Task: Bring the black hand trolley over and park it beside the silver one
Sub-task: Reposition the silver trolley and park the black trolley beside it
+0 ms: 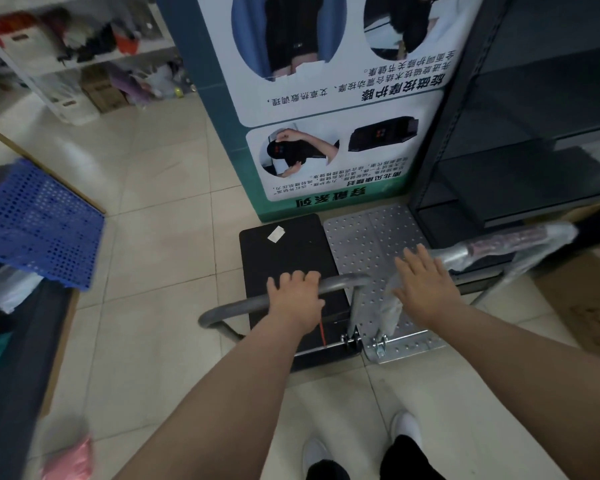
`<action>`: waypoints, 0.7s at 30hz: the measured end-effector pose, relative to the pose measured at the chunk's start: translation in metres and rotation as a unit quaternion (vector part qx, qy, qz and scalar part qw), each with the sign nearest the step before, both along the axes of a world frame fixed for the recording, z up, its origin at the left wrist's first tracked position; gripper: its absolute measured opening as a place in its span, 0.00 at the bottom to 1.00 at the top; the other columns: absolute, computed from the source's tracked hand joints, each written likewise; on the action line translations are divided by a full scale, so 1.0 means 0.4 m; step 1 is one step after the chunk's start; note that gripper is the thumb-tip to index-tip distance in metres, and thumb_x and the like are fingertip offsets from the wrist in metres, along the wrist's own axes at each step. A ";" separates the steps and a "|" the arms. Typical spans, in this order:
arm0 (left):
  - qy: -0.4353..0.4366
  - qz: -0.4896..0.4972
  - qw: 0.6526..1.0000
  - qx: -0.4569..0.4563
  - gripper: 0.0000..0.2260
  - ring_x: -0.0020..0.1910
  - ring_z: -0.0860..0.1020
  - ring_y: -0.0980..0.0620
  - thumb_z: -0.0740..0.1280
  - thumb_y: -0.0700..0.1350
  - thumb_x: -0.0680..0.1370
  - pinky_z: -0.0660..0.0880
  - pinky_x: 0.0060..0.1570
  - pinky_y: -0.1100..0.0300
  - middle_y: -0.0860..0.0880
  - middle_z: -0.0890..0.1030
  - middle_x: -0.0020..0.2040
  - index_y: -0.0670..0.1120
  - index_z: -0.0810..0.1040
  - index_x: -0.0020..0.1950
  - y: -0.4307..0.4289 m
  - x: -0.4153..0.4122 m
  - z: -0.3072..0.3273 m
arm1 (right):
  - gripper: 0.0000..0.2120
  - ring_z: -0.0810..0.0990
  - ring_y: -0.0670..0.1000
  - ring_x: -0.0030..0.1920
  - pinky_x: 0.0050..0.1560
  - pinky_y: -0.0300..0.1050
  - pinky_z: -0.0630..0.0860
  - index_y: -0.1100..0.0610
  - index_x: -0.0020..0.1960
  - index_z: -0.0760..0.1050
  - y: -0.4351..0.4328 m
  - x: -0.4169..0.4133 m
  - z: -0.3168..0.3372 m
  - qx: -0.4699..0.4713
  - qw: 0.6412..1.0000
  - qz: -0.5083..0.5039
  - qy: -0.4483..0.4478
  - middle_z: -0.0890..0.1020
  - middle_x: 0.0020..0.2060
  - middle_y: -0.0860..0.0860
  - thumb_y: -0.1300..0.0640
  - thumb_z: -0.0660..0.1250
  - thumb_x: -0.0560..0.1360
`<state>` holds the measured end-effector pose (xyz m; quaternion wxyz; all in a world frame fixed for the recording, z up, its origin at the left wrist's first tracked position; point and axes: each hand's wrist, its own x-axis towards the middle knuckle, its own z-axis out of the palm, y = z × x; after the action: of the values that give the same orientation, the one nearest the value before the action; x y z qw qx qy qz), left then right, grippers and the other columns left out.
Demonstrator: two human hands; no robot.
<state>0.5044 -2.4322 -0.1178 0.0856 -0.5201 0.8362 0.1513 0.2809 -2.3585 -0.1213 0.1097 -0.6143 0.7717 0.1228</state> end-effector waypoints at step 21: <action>-0.105 0.087 0.991 0.003 0.30 0.71 0.59 0.44 0.61 0.48 0.77 0.45 0.69 0.34 0.47 0.62 0.73 0.53 0.53 0.76 0.052 -0.226 -0.020 | 0.36 0.35 0.62 0.75 0.74 0.56 0.55 0.60 0.76 0.44 -0.057 -0.264 0.029 0.044 0.993 0.061 -0.086 0.36 0.75 0.61 0.67 0.58 0.73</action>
<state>0.4140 -2.4114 -0.1260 0.1611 -0.6035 0.7738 0.1050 0.1752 -2.3811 -0.1097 0.1952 -0.6628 0.7145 0.1098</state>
